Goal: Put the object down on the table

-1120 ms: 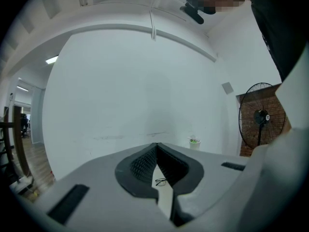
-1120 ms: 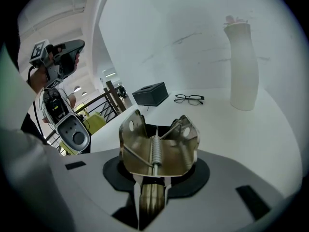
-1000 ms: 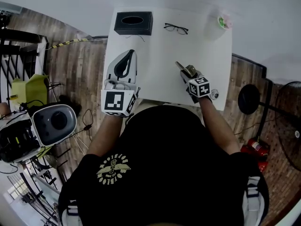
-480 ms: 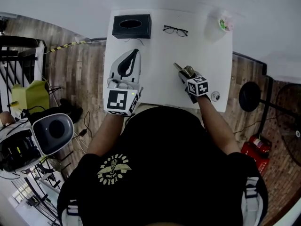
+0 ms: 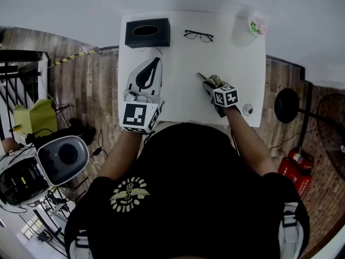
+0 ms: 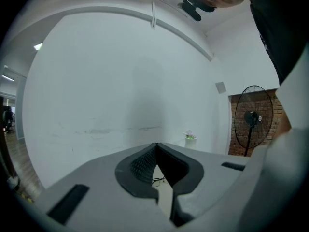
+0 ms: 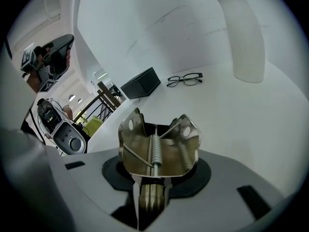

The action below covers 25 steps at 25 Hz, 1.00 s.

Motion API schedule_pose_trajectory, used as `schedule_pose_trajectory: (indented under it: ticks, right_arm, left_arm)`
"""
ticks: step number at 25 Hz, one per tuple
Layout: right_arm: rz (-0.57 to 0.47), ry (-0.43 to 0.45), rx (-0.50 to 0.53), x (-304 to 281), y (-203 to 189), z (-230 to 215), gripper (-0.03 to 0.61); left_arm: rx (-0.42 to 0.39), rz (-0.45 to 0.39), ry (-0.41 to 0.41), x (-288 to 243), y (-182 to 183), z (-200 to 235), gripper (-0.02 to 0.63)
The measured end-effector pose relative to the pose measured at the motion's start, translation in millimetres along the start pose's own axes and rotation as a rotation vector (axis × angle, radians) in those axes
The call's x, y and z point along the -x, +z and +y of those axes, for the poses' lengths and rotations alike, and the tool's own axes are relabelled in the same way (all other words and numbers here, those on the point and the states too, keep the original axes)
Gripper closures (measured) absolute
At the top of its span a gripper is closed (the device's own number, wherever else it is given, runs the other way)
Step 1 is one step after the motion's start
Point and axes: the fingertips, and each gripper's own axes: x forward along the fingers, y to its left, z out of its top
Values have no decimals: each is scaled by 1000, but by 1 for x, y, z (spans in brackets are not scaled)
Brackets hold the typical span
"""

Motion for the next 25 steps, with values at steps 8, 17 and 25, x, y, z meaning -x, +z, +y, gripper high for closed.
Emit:
schedule_pose_trajectory:
  ticks: [8, 17, 25]
  right_arm:
    - [10, 19, -78, -1, 4, -1, 401]
    - [-2, -44, -34, 14, 5, -10, 319]
    - [-64, -91, -21, 38, 12, -18, 318]
  left_arm:
    - [17, 3, -23, -9, -4, 8, 606]
    - [22, -12, -54, -14, 0, -1, 606]
    - [19, -24, -33, 3, 4, -10, 606]
